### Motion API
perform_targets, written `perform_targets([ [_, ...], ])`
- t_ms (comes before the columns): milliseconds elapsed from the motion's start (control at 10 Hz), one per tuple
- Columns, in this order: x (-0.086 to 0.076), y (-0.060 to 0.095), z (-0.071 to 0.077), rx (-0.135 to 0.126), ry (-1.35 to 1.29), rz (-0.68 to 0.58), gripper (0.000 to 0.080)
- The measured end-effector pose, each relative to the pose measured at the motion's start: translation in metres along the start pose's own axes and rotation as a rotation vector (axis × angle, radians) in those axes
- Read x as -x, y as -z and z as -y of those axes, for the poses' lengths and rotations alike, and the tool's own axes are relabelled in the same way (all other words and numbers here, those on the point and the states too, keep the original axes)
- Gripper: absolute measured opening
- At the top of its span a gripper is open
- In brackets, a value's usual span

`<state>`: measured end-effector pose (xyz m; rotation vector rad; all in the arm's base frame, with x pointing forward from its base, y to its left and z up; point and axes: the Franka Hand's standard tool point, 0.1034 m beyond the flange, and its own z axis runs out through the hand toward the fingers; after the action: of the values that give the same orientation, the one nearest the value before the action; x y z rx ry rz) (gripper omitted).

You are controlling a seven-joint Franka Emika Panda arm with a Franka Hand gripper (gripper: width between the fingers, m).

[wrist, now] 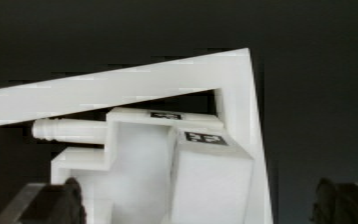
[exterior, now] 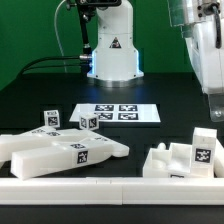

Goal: Assemble chair

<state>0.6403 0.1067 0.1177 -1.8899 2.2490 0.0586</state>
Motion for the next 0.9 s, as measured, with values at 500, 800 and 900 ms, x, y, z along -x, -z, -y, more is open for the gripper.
perform_targets([
  [500,-0.034,0.007,-0.02,0.019,0.133,0.017,0.0649],
  [800,-0.048,0.004,-0.037,0.033,0.101,0.018,0.0649],
  [900,-0.047,0.004,-0.037,0.034,0.11,0.019,0.0649],
])
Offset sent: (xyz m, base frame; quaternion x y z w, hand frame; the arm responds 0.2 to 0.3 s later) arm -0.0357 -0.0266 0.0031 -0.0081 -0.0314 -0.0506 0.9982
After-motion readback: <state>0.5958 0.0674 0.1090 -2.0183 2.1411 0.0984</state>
